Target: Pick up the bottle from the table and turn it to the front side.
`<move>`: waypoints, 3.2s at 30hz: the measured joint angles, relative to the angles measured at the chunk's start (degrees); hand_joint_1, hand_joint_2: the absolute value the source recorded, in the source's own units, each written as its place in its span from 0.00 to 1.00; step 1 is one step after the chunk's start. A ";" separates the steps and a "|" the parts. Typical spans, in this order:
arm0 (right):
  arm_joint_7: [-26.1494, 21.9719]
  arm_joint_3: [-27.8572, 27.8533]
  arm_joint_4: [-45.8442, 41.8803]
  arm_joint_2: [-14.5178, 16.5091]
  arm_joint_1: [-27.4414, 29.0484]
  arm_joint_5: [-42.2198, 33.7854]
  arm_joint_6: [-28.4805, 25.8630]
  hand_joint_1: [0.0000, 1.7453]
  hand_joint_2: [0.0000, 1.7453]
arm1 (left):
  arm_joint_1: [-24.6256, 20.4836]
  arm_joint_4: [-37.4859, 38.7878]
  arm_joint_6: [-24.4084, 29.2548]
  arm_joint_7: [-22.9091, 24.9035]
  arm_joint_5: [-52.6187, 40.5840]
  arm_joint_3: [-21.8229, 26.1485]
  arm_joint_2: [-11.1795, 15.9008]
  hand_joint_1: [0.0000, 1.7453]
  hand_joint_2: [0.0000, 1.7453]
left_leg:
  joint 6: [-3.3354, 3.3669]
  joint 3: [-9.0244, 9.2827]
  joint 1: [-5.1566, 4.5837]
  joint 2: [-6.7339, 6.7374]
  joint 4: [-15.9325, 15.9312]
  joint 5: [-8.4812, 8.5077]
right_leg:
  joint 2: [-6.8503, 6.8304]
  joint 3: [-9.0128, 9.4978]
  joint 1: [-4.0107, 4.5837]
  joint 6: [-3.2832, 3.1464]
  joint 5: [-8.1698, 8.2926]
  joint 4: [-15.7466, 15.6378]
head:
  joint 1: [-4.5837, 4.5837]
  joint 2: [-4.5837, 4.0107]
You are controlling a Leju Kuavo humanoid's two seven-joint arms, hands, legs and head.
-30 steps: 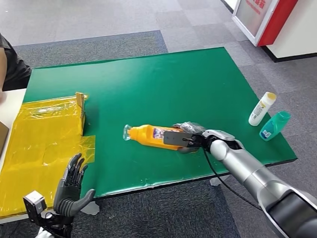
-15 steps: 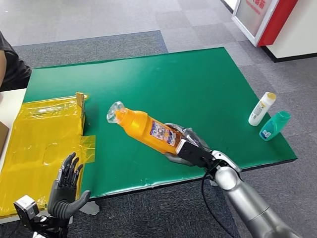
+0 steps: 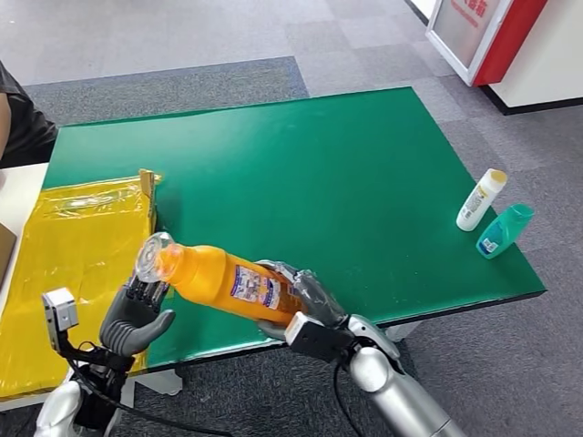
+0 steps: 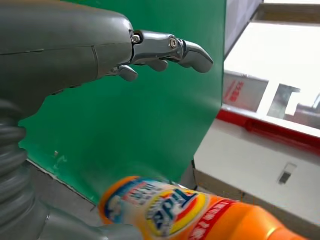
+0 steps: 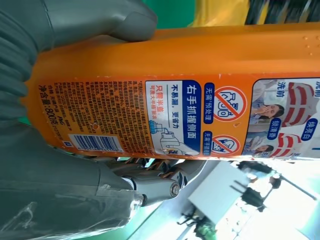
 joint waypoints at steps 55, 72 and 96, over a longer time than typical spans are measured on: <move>1.60 8.63 20.65 3.72 -9.38 4.19 -5.77 1.00 1.00 | -17.65 2.99 2.17 0.52 -9.09 -27.79 13.55 1.00 1.00 | -0.06 0.00 0.00 0.01 0.00 0.05 | 0.01 -0.02 0.01 -0.03 0.03 0.02 | -0.01 0.00; 2.92 5.40 15.62 3.64 -4.87 6.20 -7.31 0.00 1.00 | -12.50 -3.59 15.26 3.38 -21.31 -23.51 9.29 1.00 1.00 | -0.07 0.00 0.00 0.01 0.00 0.05 | 0.01 -0.04 0.01 -0.03 0.03 0.02 | 0.00 0.00; -0.32 -6.09 6.08 2.73 2.28 0.40 -4.54 0.00 1.00 | -39.96 1.81 0.18 22.10 -31.82 -25.14 17.36 1.00 1.00 | -0.15 -0.08 0.01 0.04 0.01 0.27 | 0.03 -0.17 0.03 -0.15 0.28 0.03 | 0.01 0.00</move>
